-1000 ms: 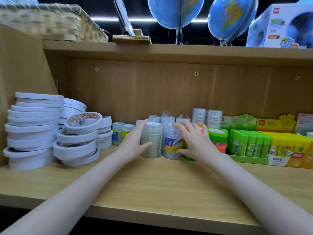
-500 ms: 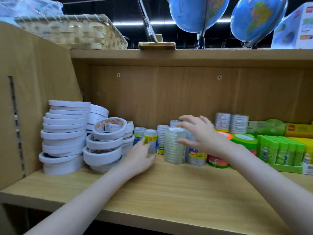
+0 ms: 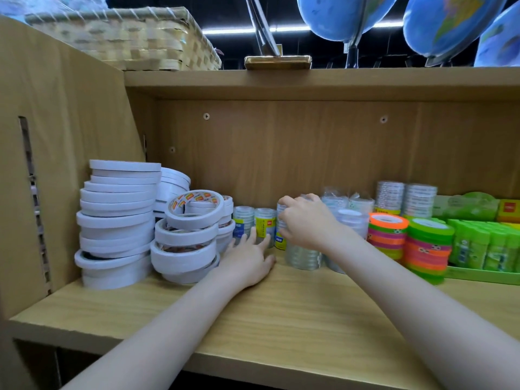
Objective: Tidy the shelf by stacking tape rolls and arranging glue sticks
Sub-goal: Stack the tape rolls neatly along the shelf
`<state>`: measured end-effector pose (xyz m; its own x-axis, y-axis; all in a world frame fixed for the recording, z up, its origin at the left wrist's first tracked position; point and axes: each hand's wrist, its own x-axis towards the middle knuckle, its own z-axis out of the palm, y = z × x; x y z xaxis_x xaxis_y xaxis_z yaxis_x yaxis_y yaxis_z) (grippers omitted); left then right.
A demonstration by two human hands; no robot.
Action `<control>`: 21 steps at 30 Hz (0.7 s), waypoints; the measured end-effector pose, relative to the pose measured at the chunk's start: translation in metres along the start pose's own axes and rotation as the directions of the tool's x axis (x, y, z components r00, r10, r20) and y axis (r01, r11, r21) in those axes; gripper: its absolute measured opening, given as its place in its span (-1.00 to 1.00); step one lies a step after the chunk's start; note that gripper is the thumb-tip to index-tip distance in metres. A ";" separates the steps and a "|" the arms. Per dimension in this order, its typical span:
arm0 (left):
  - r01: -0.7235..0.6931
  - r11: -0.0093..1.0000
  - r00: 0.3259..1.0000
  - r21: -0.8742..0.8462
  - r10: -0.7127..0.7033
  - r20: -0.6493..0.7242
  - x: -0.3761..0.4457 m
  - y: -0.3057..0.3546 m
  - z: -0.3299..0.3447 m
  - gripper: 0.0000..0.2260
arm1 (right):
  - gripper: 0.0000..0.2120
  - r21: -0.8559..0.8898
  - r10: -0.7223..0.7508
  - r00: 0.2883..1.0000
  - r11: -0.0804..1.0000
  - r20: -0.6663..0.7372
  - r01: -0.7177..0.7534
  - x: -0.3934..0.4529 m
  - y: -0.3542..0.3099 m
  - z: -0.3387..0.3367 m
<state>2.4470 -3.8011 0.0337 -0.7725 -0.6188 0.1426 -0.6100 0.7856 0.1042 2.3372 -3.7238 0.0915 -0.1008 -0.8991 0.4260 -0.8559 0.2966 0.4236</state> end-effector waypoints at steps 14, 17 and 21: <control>-0.254 0.821 0.950 -0.512 0.110 -0.293 0.001 0.036 -0.003 -0.31 | -0.14 0.241 0.210 0.960 0.937 0.187 -0.251 -0.093 0.088 -0.009; -0.084 0.913 0.972 -0.399 -0.013 -0.234 0.013 0.036 0.005 -0.22 | -0.16 0.172 0.231 0.967 0.953 0.110 -0.247 -0.102 0.091 0.007; -0.088 0.896 0.969 -0.435 -0.024 -0.246 0.009 0.039 0.005 -0.24 | -0.20 0.142 0.240 0.969 0.959 0.053 -0.245 -0.104 0.086 0.012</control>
<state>2.4152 -3.7756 0.0339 -0.6907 -0.6167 0.3776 -0.4018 0.7615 0.5086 2.2678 -3.6085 0.0744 -0.3297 -0.8175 0.4722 -0.8684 0.4589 0.1881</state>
